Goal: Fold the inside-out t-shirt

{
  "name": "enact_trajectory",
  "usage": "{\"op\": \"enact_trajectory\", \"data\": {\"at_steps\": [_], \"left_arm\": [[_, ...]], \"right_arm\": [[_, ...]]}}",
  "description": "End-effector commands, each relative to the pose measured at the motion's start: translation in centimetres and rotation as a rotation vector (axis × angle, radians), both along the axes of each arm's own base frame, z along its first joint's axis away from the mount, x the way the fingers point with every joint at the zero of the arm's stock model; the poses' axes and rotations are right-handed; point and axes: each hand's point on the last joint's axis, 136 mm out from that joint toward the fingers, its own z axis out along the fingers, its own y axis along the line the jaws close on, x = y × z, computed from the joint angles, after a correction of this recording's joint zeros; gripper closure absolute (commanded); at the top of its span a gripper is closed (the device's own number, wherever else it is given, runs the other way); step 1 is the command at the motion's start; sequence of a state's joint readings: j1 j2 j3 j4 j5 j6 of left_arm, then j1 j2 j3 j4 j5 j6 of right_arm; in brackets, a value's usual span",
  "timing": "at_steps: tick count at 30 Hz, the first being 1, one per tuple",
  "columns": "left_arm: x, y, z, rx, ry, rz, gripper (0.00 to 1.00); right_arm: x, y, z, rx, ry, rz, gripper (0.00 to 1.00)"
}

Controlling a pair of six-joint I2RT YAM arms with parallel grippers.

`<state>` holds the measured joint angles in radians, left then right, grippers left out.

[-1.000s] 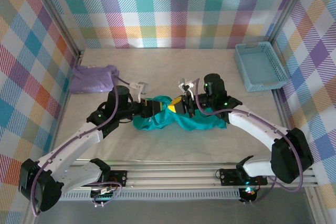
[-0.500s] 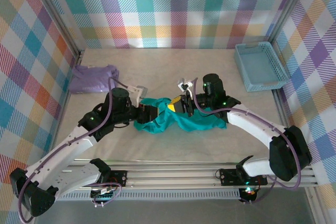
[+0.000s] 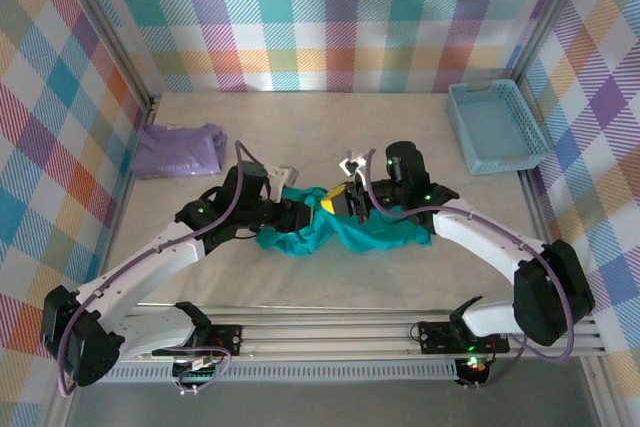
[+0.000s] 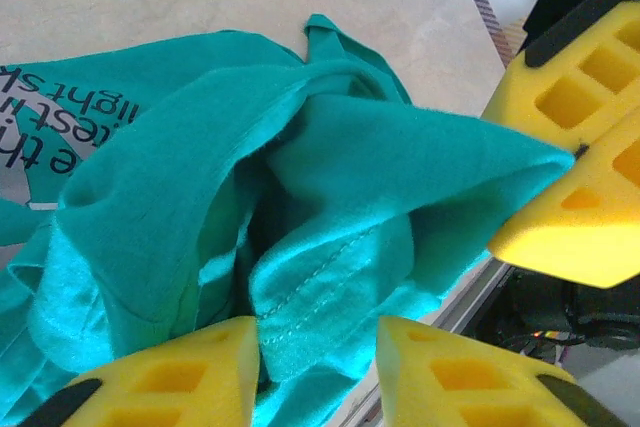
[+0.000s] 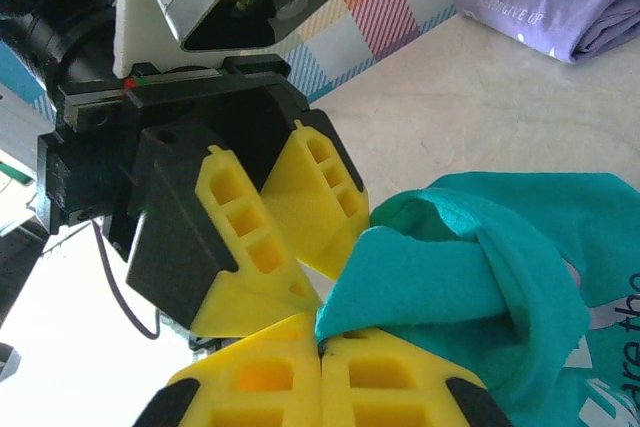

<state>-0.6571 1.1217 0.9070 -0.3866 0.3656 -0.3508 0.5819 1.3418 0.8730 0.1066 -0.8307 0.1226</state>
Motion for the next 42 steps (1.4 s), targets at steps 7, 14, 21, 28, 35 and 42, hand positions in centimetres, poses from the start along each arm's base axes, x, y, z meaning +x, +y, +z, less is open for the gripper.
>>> {"op": "enact_trajectory", "data": {"at_steps": [7, 14, 21, 28, 35, 42], "left_arm": [[1.5, -1.1, 1.8, -0.043, -0.071, 0.008, 0.85], [1.4, -0.9, 5.8, -0.153, -0.151, 0.016, 1.00], [1.0, -0.5, 10.3, -0.379, -0.133, 0.031, 1.00], [1.2, 0.1, 10.8, -0.372, -0.135, 0.077, 1.00], [1.5, 0.2, 10.4, -0.349, -0.140, 0.086, 1.00], [1.5, 0.2, 10.5, -0.346, -0.143, 0.083, 1.00]], "right_arm": [[-0.3, -0.5, 1.2, 0.012, -0.053, -0.003, 1.00], [2.2, -2.4, -0.6, -0.168, -0.105, -0.188, 1.00], [5.5, -4.7, -0.1, -0.359, -0.172, -0.431, 0.88], [6.3, -7.1, 0.3, -0.512, -0.224, -0.603, 0.73], [-1.8, -2.5, 2.4, -0.213, -0.293, -0.225, 0.60], [-2.8, 1.5, 1.4, -0.138, -0.210, -0.164, 0.55]]}}
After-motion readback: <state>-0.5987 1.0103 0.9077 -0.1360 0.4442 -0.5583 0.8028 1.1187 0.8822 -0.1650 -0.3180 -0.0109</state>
